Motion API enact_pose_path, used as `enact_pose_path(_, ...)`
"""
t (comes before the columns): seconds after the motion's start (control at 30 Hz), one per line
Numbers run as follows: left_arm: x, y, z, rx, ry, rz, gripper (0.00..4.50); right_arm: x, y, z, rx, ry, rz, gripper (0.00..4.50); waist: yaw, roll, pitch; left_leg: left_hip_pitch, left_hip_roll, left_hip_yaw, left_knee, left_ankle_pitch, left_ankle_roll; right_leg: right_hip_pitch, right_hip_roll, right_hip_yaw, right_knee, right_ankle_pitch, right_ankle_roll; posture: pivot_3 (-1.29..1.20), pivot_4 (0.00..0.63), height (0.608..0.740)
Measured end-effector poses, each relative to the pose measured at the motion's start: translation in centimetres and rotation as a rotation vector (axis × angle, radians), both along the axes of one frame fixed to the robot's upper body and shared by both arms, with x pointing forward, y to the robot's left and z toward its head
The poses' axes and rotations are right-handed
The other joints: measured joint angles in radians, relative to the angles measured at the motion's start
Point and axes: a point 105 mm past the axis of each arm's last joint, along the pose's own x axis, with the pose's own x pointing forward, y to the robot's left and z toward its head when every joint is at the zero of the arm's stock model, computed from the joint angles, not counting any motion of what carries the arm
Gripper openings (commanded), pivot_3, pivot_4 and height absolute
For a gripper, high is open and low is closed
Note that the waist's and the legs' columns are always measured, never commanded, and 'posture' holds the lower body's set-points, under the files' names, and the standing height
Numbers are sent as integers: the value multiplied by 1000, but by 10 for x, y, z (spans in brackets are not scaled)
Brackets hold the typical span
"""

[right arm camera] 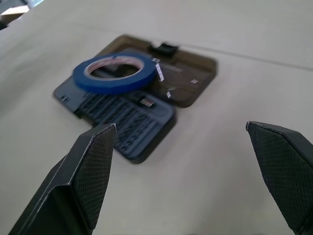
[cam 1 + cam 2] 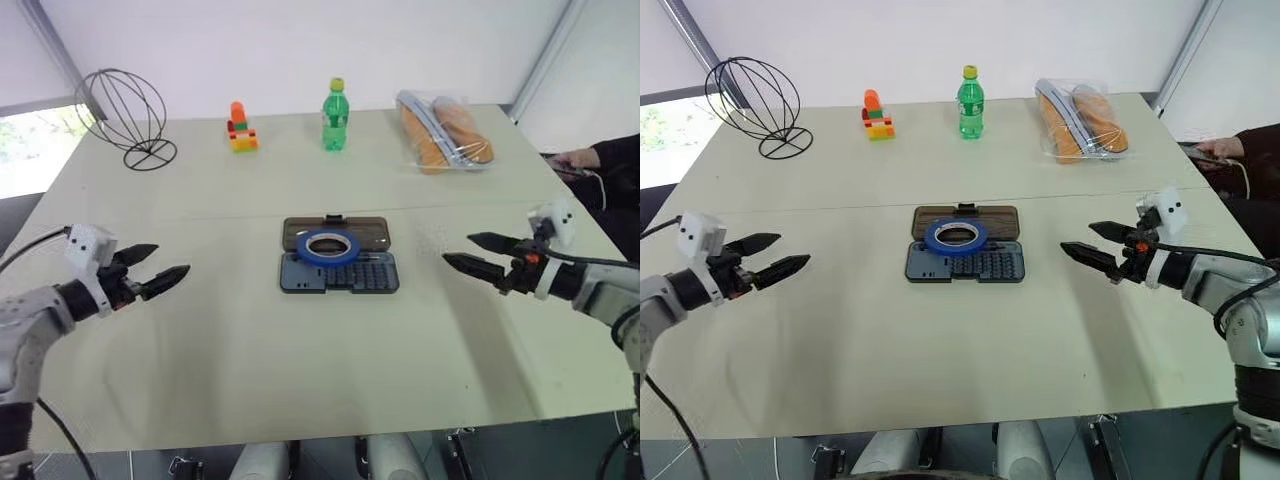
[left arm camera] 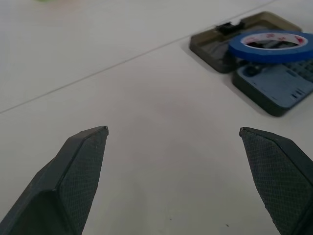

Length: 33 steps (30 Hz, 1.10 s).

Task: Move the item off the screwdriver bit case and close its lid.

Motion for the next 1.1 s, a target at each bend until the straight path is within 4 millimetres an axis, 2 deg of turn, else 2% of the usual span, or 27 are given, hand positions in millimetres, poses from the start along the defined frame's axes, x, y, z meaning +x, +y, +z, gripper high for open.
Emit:
enact_pose_path(0.2, -1, -6, -2, -30, 24, -34, 4500, -1, 15, -4, -24, 1, 44, 4431, 3, 0, 0, -1, 0, 0, 0, 0, 0, -1, -1, 0, 0, 1, 2, 0, 150, 740)
enact_pose_path(0.87, -1, -10, -4, -62, 33, -42, 4500, 4, 21, -5, -91, -44, 47, 4431, 3, 0, 1, -1, 0, 0, 0, 0, 0, -1, -3, 0, 0, 1, 2, 0, 150, 740)
enact_pose_path(0.97, -1, -11, -4, -63, 33, -49, 4500, 4, 28, -7, -112, -48, 74, 4431, 3, 0, 1, -1, 0, 0, 0, 0, 0, -1, -3, 0, 0, 1, 2, 0, 150, 740)
enact_pose_path(1.1, -2, -22, -4, -60, 41, -107, 4500, 12, 50, 12, -84, -130, 134, 4431, 1, 0, 1, -1, 0, 0, 0, 0, 0, -2, -3, 0, 0, 2, 2, 0, 150, 740)
